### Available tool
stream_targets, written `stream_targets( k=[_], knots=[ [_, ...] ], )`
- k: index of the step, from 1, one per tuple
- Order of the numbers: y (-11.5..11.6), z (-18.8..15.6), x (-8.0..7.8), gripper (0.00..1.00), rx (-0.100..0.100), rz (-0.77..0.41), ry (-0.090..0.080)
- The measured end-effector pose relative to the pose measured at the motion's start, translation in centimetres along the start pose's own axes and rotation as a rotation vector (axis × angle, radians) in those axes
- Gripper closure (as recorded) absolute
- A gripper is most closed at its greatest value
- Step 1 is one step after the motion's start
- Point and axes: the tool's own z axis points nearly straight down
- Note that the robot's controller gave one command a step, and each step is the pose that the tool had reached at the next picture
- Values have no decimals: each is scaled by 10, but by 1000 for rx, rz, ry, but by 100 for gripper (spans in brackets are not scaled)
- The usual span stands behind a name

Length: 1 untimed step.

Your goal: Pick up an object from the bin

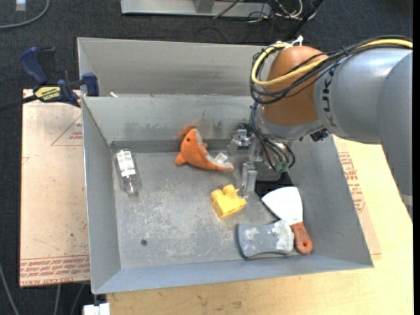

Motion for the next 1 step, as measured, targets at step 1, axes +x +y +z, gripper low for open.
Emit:
stream_targets(
  k=[1],
  knots=[
    [18, 19, -4, 0, -1, 26, 8]
  ],
)
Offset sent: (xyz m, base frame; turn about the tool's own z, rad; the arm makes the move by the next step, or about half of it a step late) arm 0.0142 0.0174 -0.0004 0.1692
